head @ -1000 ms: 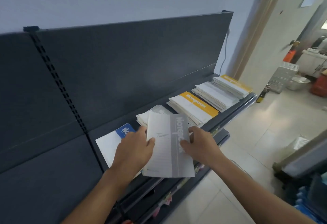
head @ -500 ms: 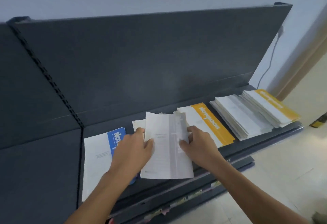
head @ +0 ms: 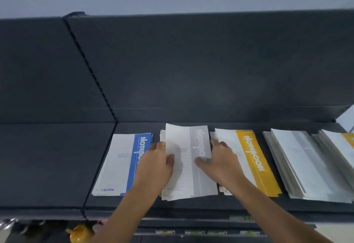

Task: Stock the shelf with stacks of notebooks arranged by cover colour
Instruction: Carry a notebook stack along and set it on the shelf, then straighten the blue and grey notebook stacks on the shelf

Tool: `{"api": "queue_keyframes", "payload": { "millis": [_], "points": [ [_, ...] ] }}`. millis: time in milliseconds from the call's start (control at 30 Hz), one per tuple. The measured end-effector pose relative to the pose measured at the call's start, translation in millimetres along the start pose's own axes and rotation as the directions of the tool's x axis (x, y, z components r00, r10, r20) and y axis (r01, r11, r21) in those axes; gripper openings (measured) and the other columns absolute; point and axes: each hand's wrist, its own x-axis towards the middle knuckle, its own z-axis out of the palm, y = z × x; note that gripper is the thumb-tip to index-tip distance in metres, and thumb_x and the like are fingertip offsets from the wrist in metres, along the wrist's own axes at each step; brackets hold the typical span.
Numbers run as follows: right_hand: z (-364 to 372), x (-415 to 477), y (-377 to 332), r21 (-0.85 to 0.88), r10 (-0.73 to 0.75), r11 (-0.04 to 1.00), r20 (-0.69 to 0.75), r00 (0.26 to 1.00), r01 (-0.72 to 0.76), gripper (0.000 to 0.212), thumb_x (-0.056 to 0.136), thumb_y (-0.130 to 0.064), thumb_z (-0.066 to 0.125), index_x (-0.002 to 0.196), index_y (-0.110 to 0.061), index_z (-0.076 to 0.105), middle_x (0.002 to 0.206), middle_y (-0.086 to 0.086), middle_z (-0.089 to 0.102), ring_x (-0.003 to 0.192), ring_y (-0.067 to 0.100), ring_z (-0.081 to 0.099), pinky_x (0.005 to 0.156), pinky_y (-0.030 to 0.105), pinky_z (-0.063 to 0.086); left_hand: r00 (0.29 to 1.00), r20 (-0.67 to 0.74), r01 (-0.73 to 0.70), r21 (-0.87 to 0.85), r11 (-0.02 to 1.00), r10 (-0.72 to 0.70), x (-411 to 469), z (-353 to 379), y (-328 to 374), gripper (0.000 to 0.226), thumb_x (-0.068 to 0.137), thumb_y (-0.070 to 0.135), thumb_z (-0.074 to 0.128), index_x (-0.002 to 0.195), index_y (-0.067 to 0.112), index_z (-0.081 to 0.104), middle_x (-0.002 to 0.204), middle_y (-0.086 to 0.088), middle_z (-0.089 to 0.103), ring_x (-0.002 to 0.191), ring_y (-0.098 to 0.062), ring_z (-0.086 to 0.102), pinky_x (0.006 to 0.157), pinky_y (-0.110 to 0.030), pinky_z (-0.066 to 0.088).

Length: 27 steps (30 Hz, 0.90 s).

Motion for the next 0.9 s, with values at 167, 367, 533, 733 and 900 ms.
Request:
{"api": "queue_keyframes", "payload": {
  "millis": [167, 367, 533, 733, 900],
  "points": [
    [16.0, 0.2, 1.8, -0.190, -0.056, 0.980, 0.063, 0.996, 0.067, 0.047, 0.083, -0.041, 0.070, 0.115, -0.019, 0.046, 0.119, 0.005, 0.050, 0.094, 0.028, 0.061, 0.068, 0.030, 0.045, 0.999, 0.023, 0.041, 0.093, 0.995, -0.044, -8.0, 10.4, -11.6, 0.037, 0.100, 0.039, 0.055, 0.131, 0.021, 0.050, 0.115, 0.000, 0.058, 0.091, -0.016, 0.060, 0.069, -0.025, 0.044],
    [19.1, -2.6, 2.2, -0.206, -0.066, 0.976, 0.047, 0.997, 0.074, 0.056, 0.085, -0.042, 0.070, 0.128, -0.019, 0.043, 0.124, 0.005, 0.049, 0.105, 0.025, 0.061, 0.075, 0.029, 0.049, 0.996, 0.034, 0.077, 0.068, 0.995, -0.079, -10.5, 9.6, -23.1, 0.035, 0.099, 0.048, 0.052, 0.126, 0.025, 0.052, 0.112, 0.005, 0.057, 0.089, -0.014, 0.059, 0.072, -0.029, 0.052],
    [16.2, -1.5, -12.7, -0.178, -0.136, 0.975, 0.006, 0.991, 0.135, 0.052, 0.089, -0.044, 0.065, 0.132, -0.022, 0.045, 0.124, 0.001, 0.051, 0.104, 0.020, 0.061, 0.075, 0.027, 0.051, 0.995, -0.019, 0.098, 0.024, 0.995, -0.098, -6.3, -4.6, -44.1, 0.036, 0.100, 0.047, 0.052, 0.125, 0.023, 0.057, 0.111, 0.003, 0.062, 0.091, -0.018, 0.063, 0.075, -0.032, 0.053],
    [33.3, -7.3, -69.2, -0.039, -0.279, 0.959, 0.065, 0.958, 0.282, 0.057, 0.097, -0.038, 0.056, 0.148, -0.020, 0.036, 0.131, 0.000, 0.055, 0.112, 0.017, 0.059, 0.088, 0.030, 0.050, 0.986, -0.055, 0.161, 0.032, 0.986, -0.159, 2.7, -32.9, -103.5, 0.044, 0.100, 0.042, 0.053, 0.131, 0.011, 0.061, 0.126, -0.011, 0.057, 0.118, -0.030, 0.052, 0.089, -0.041, 0.052],
    [66.3, -6.6, -127.5, 0.151, -0.236, 0.967, 0.211, 0.949, 0.207, 0.056, 0.098, -0.036, 0.060, 0.146, -0.021, 0.035, 0.130, 0.000, 0.053, 0.092, 0.010, 0.058, 0.076, 0.024, 0.048, 0.973, 0.008, 0.231, 0.055, 0.971, -0.232, 28.6, -56.9, -156.0, 0.043, 0.100, 0.040, 0.055, 0.129, 0.009, 0.057, 0.125, -0.014, 0.056, 0.121, -0.034, 0.048, 0.094, -0.040, 0.043]
  ]
}}
